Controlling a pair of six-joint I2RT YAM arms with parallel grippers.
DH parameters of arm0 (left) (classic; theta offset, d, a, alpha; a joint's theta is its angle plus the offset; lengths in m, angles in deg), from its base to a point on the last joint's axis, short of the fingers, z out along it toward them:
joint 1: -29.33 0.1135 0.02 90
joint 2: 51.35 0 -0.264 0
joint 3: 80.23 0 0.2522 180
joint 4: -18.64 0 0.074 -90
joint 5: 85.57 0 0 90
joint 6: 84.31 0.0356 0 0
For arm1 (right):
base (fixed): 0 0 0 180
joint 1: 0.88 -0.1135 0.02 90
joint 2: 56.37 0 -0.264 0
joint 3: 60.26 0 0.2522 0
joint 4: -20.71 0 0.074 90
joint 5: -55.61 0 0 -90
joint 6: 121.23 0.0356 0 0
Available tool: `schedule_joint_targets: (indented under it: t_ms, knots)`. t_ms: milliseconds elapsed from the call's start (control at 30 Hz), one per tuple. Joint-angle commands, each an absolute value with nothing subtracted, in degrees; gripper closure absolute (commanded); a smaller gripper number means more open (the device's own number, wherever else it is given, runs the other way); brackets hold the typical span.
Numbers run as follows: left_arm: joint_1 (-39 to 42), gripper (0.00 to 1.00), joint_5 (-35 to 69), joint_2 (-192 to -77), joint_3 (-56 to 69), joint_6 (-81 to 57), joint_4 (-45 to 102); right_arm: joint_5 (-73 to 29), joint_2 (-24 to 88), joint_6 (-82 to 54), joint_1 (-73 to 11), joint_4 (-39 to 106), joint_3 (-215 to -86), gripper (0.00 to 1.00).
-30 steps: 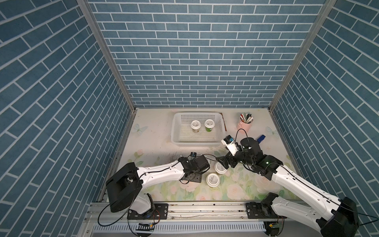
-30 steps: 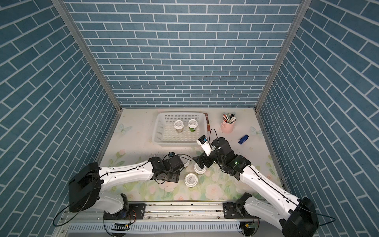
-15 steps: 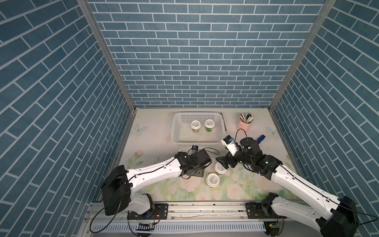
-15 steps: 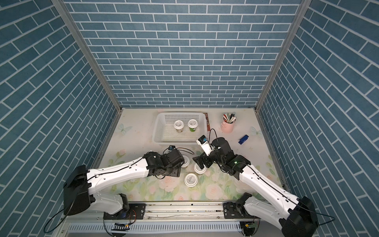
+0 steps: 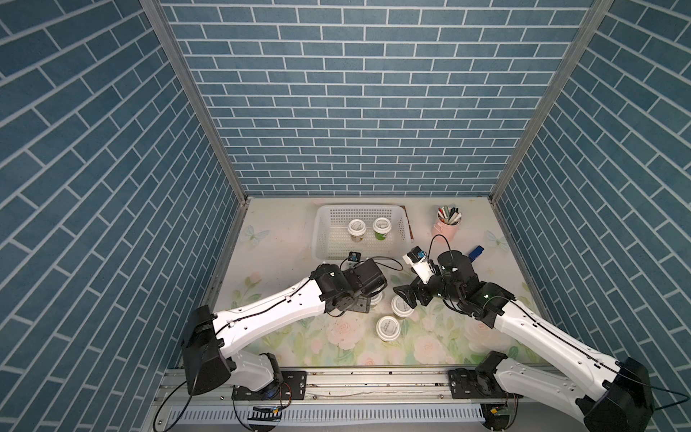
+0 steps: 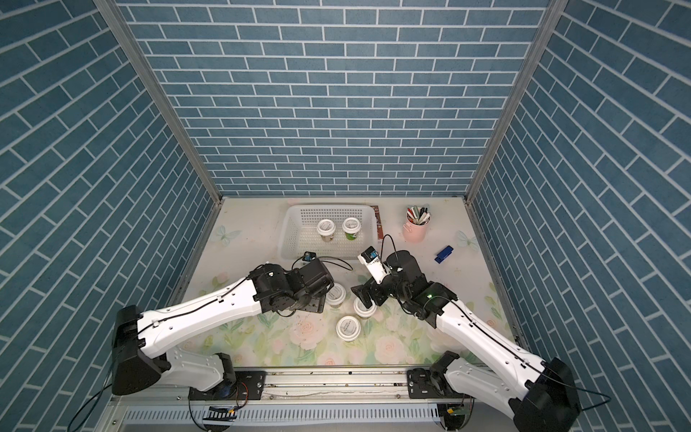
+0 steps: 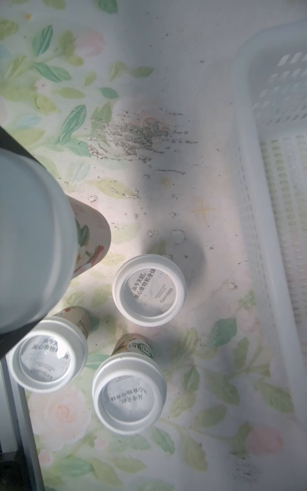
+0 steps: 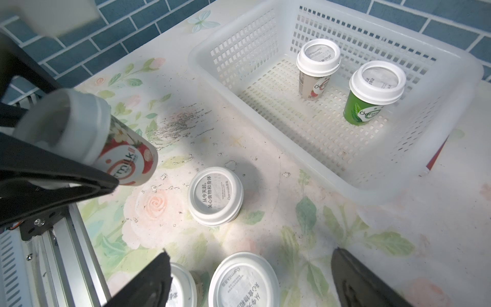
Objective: Put the yogurt in the basket
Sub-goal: Place the yogurt in the basket.
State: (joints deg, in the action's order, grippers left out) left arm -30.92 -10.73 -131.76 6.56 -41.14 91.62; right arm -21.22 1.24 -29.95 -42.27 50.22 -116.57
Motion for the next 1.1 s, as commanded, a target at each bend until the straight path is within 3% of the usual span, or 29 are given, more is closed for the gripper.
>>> schedule_joint_targets:
  t_ms: [0,533,1067]
  knots:
    - [-29.88,0.24,-13.7,-132.91,10.84,-38.17,96.21,-20.42,0.32,-28.33,-42.46,48.59,-115.61,0.04]
    - [-11.64,0.25,-12.13,-139.93,19.24,-22.0,91.82,-20.33,-0.23,-28.2,-42.47,47.4,-114.71,0.04]
    - [0.51,0.27,-6.75,-163.22,40.48,-13.86,86.94,-19.71,3.96,-29.11,-42.46,46.12,-115.92,0.04]
